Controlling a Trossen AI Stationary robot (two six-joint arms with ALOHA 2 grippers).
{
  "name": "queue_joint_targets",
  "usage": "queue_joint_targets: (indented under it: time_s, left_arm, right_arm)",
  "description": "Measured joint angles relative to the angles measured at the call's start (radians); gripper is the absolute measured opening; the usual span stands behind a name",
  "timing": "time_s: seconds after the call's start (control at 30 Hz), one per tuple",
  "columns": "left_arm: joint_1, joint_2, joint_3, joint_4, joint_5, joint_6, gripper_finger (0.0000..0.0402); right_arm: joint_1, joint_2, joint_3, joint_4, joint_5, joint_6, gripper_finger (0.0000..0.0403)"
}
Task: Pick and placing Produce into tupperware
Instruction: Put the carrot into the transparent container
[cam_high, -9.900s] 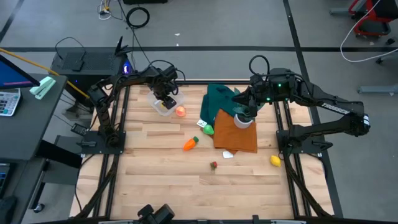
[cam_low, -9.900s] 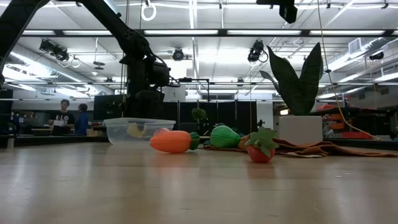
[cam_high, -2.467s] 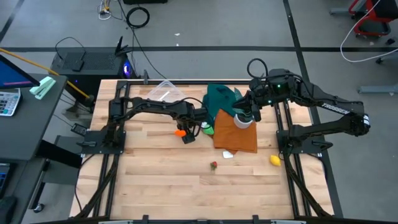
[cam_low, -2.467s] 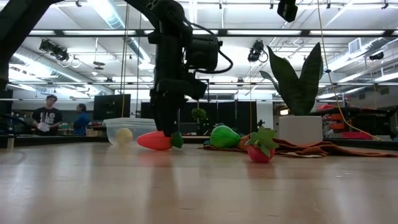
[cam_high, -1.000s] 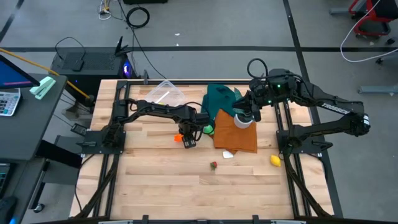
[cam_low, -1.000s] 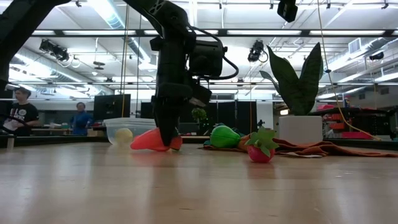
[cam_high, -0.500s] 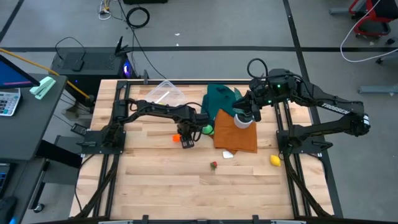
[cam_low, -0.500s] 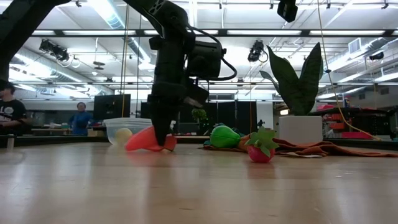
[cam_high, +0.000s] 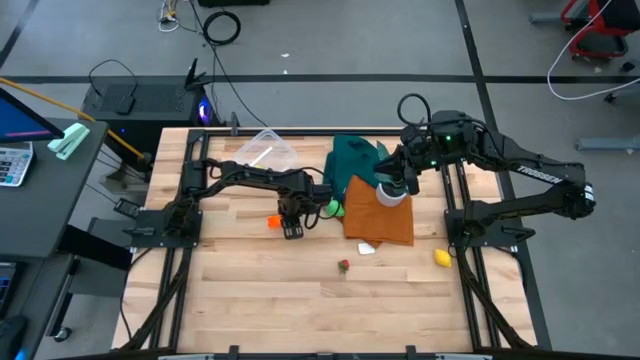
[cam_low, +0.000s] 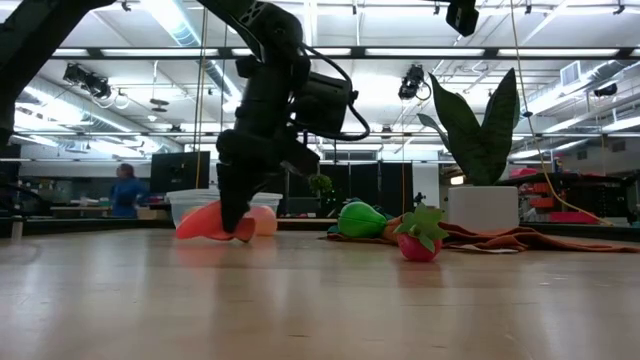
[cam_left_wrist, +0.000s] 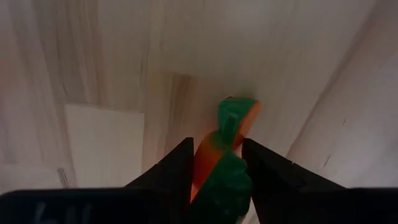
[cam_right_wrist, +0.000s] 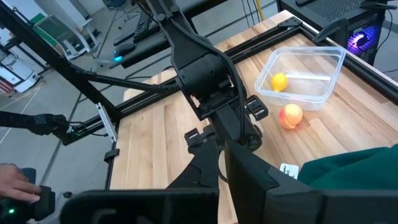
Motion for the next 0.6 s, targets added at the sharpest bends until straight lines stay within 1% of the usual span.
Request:
queue_joint_targets:
  time_s: [0.1, 0.23, 0.37, 0.6]
  left_arm:
    - [0.005, -0.005, -0.001, -0.006, 0.001, 0.000, 0.0139]
    - [0.023, -0.012, 0.050, -0.034, 0.000, -0.001, 0.0125]
    - [0.050, -0.014, 0.156, -0.078, -0.008, 0.015, 0.0115]
    - [0.132, -0.016, 0.386, -0.162, -0.079, 0.094, 0.0124]
  right_arm:
    - [0.000, 0.000, 0.000, 0.000, 0.000, 0.000, 0.0000]
    - [0.000, 0.000, 0.000, 0.000, 0.000, 0.000, 0.0000]
    - [0.000, 0.000, 0.000, 0.000, 0.000, 0.000, 0.0000]
    - [0.000, 0.000, 0.000, -0.001, 0.000, 0.003, 0.0000]
